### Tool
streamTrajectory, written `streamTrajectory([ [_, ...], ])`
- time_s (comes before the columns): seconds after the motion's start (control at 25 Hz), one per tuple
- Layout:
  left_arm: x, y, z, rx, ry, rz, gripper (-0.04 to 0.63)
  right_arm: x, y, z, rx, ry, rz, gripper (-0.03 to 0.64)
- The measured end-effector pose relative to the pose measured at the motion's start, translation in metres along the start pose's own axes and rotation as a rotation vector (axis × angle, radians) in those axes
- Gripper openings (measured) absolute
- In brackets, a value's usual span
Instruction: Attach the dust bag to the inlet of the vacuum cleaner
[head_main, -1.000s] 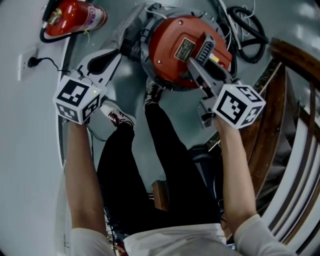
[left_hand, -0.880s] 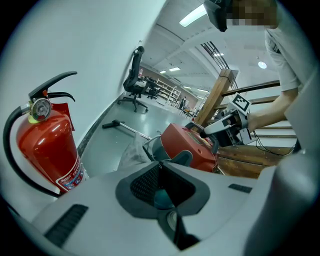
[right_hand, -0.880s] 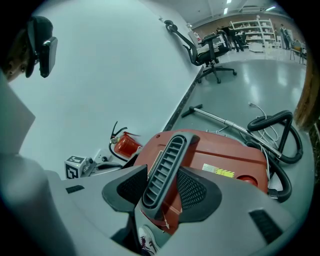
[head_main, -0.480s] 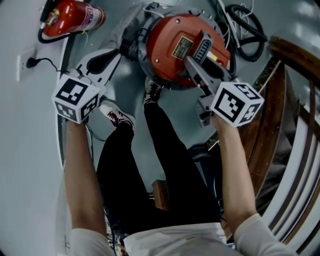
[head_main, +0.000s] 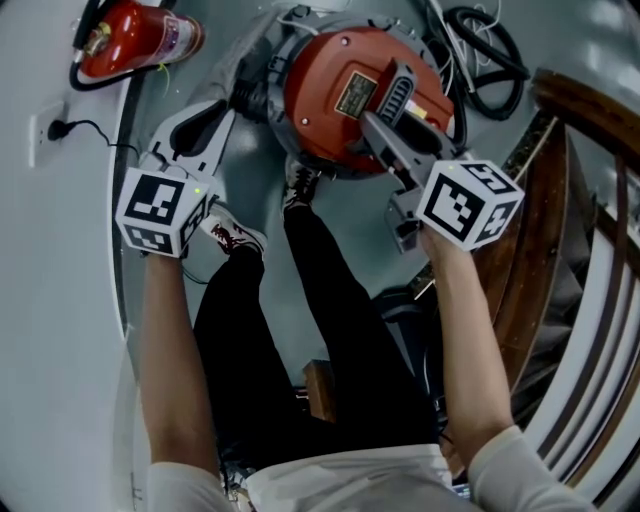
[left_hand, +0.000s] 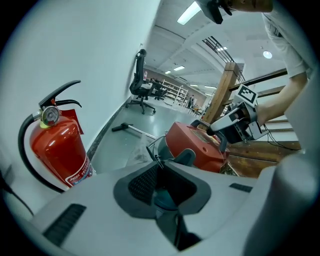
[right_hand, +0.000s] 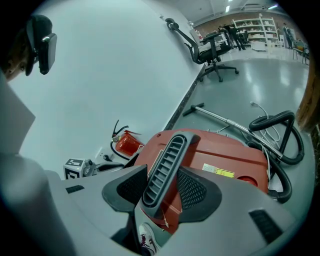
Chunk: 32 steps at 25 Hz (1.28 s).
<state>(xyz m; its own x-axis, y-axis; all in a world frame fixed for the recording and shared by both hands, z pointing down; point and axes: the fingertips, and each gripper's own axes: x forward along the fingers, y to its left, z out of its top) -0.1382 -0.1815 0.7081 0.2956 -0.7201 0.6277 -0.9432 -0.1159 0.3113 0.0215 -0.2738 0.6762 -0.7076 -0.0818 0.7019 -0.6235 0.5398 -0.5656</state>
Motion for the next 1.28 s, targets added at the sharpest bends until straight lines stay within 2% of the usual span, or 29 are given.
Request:
streamTrajectory([
  [0.16, 0.000, 0.002, -0.001, 0.051, 0.015, 0.071, 0.045, 0.000, 0.001, 0.001, -0.008, -0.001, 0.004, 0.181],
  [0.24, 0.002, 0.001, -0.003, 0.082, 0.033, 0.094, 0.069, 0.000, 0.001, 0.002, -0.014, -0.002, 0.003, 0.181],
  [0.64, 0.006, 0.009, -0.014, 0.154, 0.154, 0.262, 0.052, 0.000, 0.002, 0.003, -0.015, -0.008, 0.004, 0.181],
  [0.8, 0.006, 0.009, -0.014, 0.117, 0.132, 0.274, 0.042, 0.000, 0.001, 0.002, -0.004, -0.009, 0.007, 0.181],
  [1.0, 0.002, 0.017, -0.011, 0.020, 0.089, 0.286, 0.018, 0.000, 0.002, 0.003, -0.012, -0.016, 0.017, 0.181],
  [1.28, -0.001, 0.018, -0.007, -0.110, 0.033, 0.196, 0.015, 0.000, 0.004, 0.005, -0.019, -0.030, 0.030, 0.181],
])
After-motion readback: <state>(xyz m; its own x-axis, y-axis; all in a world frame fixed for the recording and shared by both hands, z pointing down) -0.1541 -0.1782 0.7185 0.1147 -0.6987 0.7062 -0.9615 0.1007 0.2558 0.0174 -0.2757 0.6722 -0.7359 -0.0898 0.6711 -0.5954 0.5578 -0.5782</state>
